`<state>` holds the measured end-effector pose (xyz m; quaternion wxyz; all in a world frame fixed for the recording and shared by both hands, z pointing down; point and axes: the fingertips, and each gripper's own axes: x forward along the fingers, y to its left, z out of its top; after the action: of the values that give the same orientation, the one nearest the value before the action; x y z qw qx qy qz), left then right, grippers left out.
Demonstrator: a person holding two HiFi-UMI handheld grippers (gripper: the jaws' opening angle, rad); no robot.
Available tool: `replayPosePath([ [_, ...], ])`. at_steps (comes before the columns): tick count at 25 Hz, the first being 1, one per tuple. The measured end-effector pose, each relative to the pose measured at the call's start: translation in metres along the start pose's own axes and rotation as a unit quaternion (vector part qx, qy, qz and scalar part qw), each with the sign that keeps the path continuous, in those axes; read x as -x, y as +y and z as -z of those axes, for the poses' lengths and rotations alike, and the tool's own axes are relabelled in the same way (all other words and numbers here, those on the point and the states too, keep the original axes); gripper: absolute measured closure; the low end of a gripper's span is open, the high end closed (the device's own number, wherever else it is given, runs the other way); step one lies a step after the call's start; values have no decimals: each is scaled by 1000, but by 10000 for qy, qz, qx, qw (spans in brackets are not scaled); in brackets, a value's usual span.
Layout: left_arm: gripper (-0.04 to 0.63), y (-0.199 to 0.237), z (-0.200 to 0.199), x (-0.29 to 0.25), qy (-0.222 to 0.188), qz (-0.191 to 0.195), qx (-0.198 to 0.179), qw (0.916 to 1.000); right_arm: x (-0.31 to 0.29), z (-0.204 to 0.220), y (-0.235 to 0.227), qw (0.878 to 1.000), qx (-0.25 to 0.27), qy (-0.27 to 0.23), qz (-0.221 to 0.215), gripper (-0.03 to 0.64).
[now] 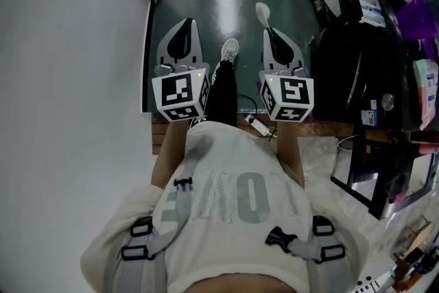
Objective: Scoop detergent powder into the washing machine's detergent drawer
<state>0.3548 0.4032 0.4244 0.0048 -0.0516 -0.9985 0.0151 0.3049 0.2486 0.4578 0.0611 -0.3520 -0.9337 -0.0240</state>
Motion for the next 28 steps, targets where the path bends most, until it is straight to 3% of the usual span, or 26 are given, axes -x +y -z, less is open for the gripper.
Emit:
replayPosePath([
  [8, 574, 21, 19, -106, 128, 114, 15, 9999, -100, 3, -33, 9997, 86, 222, -16, 606],
  [17, 574, 61, 19, -253, 201, 134, 67, 9997, -244, -26, -76, 9995, 109, 269, -118, 606],
  [24, 574, 97, -25, -378, 145, 199, 71, 9997, -364, -91, -116, 9989, 244, 328, -243, 606],
  [28, 574, 127, -62, -435, 9, 36, 51, 10000, -414, -138, -134, 9987, 340, 210, -329, 606],
])
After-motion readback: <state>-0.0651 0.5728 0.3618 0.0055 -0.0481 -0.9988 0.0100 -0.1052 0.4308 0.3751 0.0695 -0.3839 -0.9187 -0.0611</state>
